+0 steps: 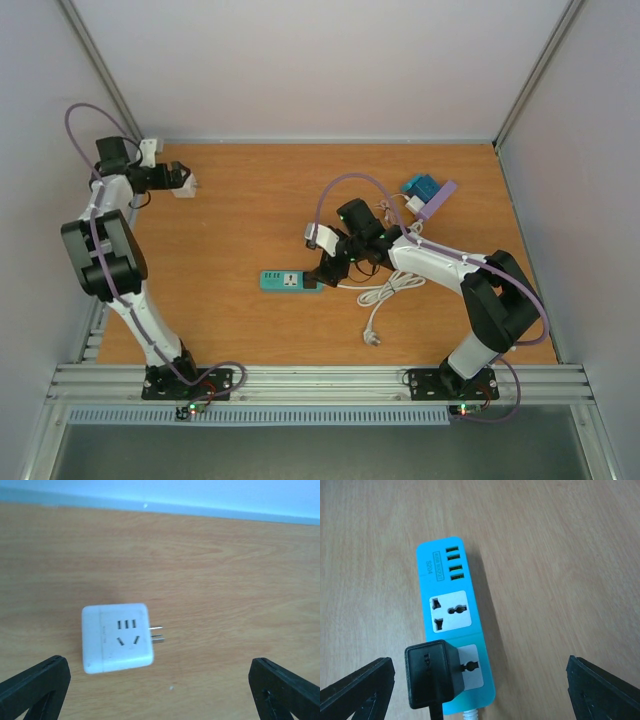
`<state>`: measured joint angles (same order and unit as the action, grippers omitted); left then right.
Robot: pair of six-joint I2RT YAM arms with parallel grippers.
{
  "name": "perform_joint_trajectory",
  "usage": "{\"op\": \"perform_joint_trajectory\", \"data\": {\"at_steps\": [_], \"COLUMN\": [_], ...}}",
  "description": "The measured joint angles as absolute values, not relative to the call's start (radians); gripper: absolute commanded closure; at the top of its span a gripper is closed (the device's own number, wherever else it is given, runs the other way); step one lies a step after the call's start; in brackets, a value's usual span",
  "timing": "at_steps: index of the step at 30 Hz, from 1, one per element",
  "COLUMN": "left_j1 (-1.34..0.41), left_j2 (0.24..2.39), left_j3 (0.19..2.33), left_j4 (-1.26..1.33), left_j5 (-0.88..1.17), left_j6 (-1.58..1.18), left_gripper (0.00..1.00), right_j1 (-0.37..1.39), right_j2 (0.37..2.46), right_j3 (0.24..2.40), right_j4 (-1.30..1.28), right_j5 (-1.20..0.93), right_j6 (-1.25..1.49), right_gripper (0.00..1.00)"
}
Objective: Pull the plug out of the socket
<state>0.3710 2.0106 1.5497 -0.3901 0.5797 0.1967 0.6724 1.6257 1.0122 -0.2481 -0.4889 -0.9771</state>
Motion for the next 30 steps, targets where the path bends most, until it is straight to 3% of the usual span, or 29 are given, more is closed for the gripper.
{"op": "perform_joint_trajectory", "data": {"at_steps": [10,17,26,30], "left_j1": [0.348,0.227,0.043,-0.052], "left_j2": [1.746,1.612,1.557,1.557], "left_j3": [1.351,1.193,1.024,0.983], "left_j4": [-0.493,-0.641,-0.760,-0.739], "left_j5": [0.698,0.755,0.811,0.819], "left_j6": [0.493,0.756,0.938,0.940], "left_gripper": [0.00,0.01,0.24,0.27], "right_j1": [0.672,0.672,0.672,0.673], "right_j2": [1.626,1.660,1.690,1.702], "right_j3": [1.013,1.015,1.015,1.016], "right_j4": [-0.324,-0.351,-0.352,-0.349], "right_j5": [-0.545,-0.575,-0.590,-0.601], "right_j6": [-1.075,-1.118,-1.129,-1.127], "right_gripper": [0.17,0.22,0.30,0.36]}}
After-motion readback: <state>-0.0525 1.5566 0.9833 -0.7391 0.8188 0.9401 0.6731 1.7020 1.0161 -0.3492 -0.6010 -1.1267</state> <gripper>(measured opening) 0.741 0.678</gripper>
